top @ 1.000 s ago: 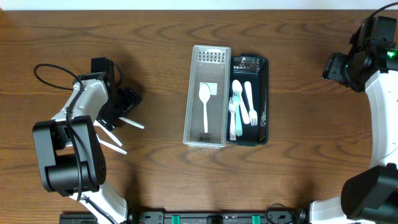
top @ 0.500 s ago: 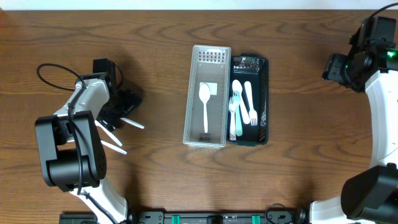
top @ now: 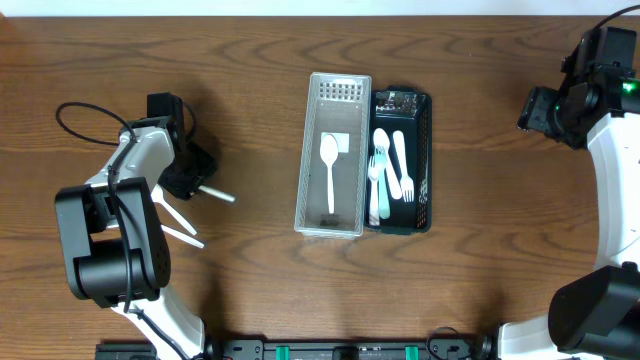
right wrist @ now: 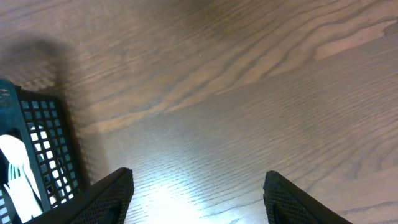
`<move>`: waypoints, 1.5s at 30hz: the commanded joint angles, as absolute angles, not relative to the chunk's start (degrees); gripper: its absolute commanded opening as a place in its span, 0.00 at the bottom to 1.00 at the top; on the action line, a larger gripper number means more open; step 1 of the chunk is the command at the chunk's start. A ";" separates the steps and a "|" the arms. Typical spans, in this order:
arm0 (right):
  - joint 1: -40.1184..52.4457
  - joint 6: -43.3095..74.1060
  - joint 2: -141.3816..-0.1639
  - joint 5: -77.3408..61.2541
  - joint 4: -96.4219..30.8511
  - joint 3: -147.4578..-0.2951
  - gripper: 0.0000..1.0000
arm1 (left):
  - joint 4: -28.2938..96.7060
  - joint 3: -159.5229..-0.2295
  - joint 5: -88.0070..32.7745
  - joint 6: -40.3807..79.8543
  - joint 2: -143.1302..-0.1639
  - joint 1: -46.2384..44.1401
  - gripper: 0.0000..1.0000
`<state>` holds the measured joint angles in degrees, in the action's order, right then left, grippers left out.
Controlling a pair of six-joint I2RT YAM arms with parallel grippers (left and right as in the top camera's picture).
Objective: Pack container
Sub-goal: 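Lower the left gripper and grasp a second white spoon, then carry the second spoon into the clear tray and open the left gripper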
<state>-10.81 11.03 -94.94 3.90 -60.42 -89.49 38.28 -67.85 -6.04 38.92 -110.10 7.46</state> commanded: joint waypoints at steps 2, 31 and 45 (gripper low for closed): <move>-11.46 10.17 -95.48 4.49 -60.53 -89.19 0.70 | 37.63 -67.44 -6.85 38.63 -112.40 7.70 0.39; -11.46 10.13 -95.48 4.54 -60.49 -89.19 0.70 | 38.26 -67.44 -6.87 38.59 -112.40 7.70 0.12; -11.46 10.15 -95.48 4.51 -60.49 -89.19 0.70 | 44.03 -69.52 -7.11 37.63 -107.74 6.24 0.06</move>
